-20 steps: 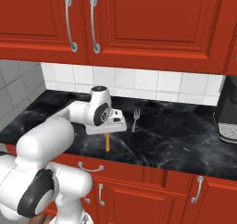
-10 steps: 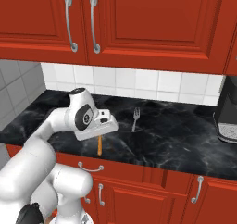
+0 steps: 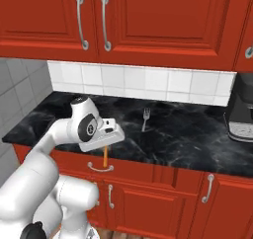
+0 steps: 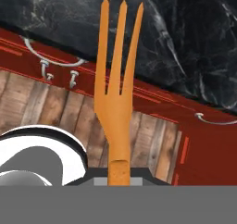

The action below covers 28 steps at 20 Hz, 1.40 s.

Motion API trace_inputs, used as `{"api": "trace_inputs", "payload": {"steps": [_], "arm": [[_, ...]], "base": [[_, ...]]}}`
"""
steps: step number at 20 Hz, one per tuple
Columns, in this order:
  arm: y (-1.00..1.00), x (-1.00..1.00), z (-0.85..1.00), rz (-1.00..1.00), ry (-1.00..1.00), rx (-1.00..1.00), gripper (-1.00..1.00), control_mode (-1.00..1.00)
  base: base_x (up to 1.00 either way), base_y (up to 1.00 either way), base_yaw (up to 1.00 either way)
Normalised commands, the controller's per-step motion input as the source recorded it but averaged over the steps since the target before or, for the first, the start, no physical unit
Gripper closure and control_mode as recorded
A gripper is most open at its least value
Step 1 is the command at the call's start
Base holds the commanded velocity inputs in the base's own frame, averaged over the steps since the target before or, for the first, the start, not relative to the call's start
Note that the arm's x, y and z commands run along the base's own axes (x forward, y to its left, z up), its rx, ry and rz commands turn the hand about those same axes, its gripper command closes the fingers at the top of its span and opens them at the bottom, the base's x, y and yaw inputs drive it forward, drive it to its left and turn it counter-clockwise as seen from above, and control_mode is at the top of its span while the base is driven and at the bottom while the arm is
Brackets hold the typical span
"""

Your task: Organize the utensils by type. Pick up the wooden spoons from the counter and place them in the open cabinet. Then pick up the metallic utensils from the counter and place them in the open drawer.

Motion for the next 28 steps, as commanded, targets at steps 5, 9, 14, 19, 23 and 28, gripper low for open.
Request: {"api": "trace_inputs", "payload": {"steps": [5,9,14,19,23,28], "arm": [[0.00,0.00,0.00,0.00,0.00,0.00,1.00,1.00],[0.00,0.00,0.00,0.00,0.00,0.00,1.00,1.00],[0.00,0.00,0.00,0.00,0.00,0.00,1.00,1.00],[0.00,0.00,0.00,0.00,0.00,0.00,1.00,1.00],[0.00,0.00,0.00,0.00,0.00,0.00,1.00,1.00],[0.00,0.00,0.00,0.00,0.00,0.00,1.00,1.00]], "base": [[-0.84,-0.24,-0.23],[-0.83,-0.26,-0.23],[-0.93,-0.31,-0.11],[-0.96,-0.33,-0.07],[-0.61,-0.61,-0.11],[-0.42,-0.67,-0.13]]}}
